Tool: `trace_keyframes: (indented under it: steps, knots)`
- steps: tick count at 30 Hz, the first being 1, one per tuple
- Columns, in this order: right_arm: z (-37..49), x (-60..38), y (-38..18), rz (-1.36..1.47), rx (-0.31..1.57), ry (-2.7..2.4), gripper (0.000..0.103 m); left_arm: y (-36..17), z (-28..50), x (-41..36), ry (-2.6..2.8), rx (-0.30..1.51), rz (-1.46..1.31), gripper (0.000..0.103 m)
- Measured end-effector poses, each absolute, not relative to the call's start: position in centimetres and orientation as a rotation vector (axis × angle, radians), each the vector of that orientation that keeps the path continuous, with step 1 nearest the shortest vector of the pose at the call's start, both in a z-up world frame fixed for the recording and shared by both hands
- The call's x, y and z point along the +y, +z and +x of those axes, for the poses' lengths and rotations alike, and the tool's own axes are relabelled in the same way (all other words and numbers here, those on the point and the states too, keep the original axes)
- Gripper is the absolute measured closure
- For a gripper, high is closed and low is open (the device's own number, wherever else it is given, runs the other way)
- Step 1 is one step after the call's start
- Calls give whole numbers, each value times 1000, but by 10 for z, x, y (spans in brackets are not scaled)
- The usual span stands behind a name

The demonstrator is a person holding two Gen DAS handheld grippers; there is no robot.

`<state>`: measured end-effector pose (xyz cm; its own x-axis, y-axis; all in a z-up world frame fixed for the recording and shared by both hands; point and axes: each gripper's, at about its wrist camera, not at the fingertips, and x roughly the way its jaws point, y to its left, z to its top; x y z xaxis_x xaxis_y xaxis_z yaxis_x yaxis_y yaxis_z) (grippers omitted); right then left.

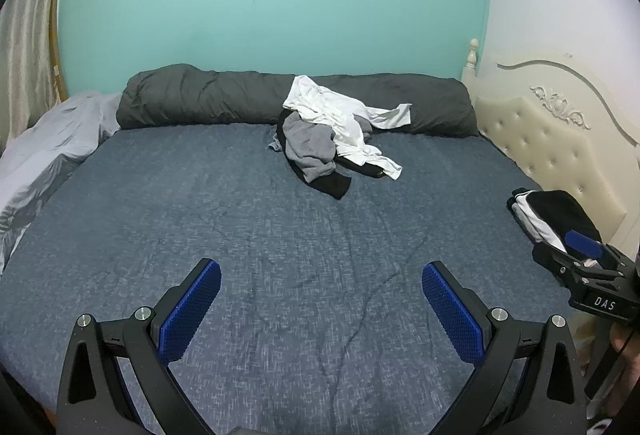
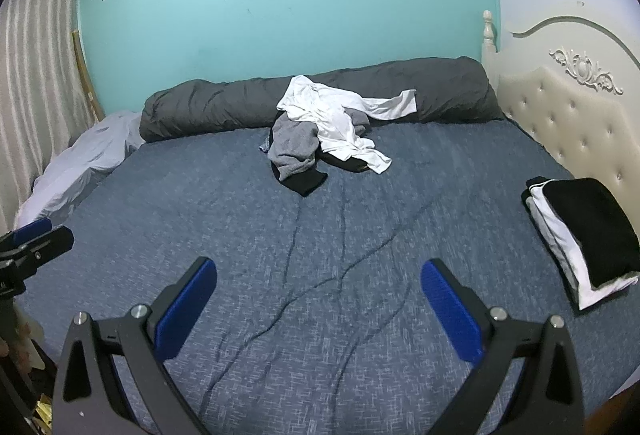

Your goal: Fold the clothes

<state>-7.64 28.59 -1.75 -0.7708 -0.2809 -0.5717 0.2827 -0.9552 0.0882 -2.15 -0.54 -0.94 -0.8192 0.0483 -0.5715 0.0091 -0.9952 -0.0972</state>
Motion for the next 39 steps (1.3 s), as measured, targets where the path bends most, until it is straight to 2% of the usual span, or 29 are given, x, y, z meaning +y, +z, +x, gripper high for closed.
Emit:
trace_keyframes:
  steps: [18,31,39]
  knots:
    - [-146,286,-57,972,31,-2706,0,-49,-91,-22,2971,-174,-1007,0]
    - [-248,282,-96,979,49,-2676,0,-102,-183,-33,2942,-218,-1066,0]
    - [-337,268,-137,974,31,-2629,0,-140,-267,-40,2917,-248,-1064,0]
